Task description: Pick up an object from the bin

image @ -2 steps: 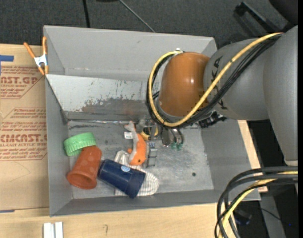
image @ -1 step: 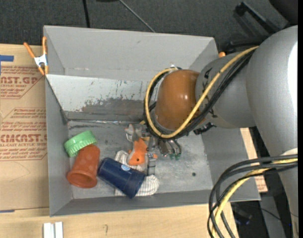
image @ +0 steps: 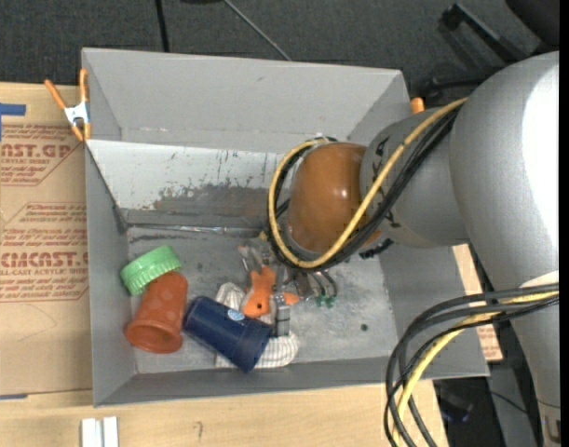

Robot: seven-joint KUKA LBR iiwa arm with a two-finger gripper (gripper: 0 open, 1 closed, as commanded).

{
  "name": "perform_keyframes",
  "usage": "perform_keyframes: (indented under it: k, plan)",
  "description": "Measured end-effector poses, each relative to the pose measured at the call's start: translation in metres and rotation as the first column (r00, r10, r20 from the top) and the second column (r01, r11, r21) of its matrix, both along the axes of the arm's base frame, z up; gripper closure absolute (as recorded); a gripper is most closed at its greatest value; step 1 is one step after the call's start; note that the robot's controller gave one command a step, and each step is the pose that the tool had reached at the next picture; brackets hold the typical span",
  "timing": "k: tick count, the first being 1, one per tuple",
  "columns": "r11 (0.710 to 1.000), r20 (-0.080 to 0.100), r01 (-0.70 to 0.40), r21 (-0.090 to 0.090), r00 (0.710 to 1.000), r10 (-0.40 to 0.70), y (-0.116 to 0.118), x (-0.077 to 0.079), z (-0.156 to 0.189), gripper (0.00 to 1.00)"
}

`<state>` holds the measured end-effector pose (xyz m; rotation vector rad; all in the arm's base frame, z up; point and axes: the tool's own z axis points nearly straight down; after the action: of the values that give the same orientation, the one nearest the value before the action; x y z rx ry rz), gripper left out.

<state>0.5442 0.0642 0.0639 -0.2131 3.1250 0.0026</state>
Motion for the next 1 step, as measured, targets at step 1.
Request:
perform_keyframes:
  k: [1]
  plan:
    - [1.0,-0.007,-0.024,-0.001,1.0,0.024,-0.0016,0.0064,0.0061,0.0]
